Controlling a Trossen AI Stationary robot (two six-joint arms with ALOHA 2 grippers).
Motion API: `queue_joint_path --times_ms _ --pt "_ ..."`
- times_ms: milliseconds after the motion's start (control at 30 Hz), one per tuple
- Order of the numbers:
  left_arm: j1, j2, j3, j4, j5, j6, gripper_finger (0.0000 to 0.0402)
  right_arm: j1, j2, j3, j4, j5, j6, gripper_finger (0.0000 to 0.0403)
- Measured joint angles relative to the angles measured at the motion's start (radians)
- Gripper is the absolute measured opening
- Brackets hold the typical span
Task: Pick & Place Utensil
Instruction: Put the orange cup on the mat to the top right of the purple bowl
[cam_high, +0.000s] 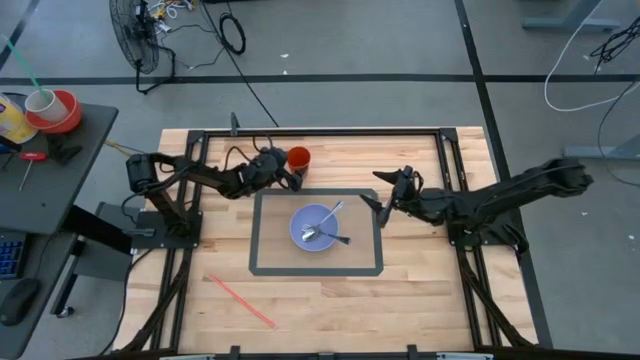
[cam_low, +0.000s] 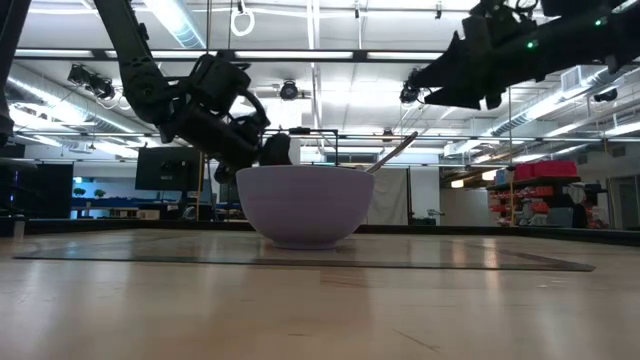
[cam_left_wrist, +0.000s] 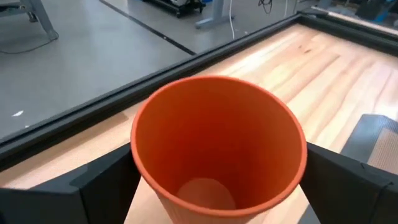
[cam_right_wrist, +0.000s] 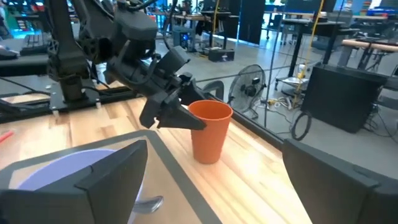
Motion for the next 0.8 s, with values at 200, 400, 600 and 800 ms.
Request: queue_joint_path --times_ms 200,400,600,800 --pt "-0.021 0.000 0.000 -0.041 -0.014 0.001 0.0399 -0.024 0.050 0.000 0.024 -0.060 -0.002 0.0375" --pt "-0.021 0.000 0.000 -0.132 -0.004 0.010 0.0399 -0.054 0.074 0.000 0.031 -0.105 0.000 0.0375" --pt "-0.019 -0.003 0.000 -0.144 0.020 0.044 0.0399 -0.155 0.139 0.027 0.024 -0.190 0.037 0.0375" --pt "-0.019 -0.026 -0.001 -0.219 0.022 0.069 0.0399 -0.304 0.286 0.211 -0.070 -0.356 -0.097 0.0375"
